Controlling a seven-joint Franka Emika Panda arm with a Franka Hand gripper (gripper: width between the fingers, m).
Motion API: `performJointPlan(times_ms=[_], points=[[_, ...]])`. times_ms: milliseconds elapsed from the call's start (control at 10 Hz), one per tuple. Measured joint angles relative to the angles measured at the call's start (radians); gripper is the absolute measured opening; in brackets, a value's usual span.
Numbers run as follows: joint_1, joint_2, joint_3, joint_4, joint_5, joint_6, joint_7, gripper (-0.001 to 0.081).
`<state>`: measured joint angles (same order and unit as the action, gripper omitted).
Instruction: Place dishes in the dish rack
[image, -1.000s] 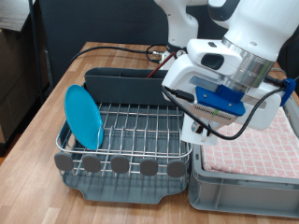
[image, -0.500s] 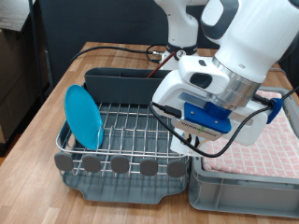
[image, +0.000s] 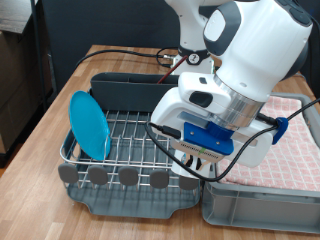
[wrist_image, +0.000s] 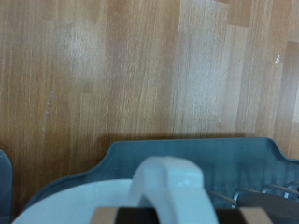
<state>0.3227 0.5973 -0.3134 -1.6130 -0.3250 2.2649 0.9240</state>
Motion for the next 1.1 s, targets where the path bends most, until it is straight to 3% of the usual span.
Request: performJointPlan(times_ms=[300,900,1000,1100], points=[[-0.021,0.045,0.017,0.039,0.047,-0.025,-0.04,0.0066],[-0.023,0.093,0.021,0.088,0.075,-0.056,-0.057,0.0066],[-0.023,0.095,0.022,0.089,0.078,-0.056,-0.057,0.0121],[-0.023,0.095,0.024,0.091,0.08,-0.056,-0.057,0.0121]])
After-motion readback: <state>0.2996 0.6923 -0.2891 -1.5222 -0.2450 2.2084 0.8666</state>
